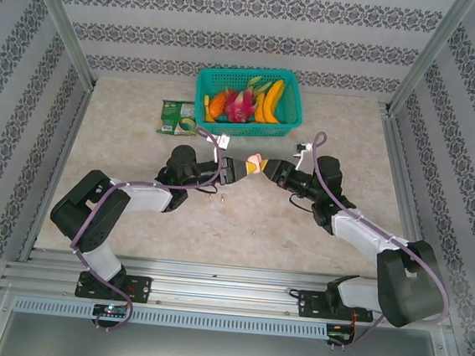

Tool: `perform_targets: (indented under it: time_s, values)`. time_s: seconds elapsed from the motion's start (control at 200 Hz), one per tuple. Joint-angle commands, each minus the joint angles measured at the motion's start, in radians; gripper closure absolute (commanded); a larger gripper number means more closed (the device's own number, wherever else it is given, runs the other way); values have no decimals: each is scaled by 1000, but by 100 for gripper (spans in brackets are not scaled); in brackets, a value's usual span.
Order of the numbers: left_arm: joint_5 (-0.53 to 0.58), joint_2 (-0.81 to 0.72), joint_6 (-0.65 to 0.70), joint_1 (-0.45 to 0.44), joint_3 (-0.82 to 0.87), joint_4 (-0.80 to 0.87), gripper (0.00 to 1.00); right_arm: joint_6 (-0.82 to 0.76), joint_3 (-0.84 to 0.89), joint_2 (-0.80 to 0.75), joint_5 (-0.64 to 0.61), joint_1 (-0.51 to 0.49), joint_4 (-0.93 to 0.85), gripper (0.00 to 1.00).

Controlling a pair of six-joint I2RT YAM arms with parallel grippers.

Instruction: Insert the wireless bluetooth earbuds into the charging case

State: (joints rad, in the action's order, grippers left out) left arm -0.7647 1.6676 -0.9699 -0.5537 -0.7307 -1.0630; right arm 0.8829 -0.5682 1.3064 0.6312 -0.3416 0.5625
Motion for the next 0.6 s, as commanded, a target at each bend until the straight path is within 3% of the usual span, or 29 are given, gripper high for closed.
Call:
perform_targets:
  time_s: [0.0, 0.305, 0.595]
  values:
    - [-62, -34, -7, 6, -35, -100, 97, -32, 1, 24, 22, 11, 21, 62]
    - [-61, -38, -2, 6, -38, -89, 98, -46, 13, 27, 43, 16, 24, 69]
    - [-61, -45, 11, 6, -47, -68, 98, -67, 42, -1, 71, 32, 16, 68]
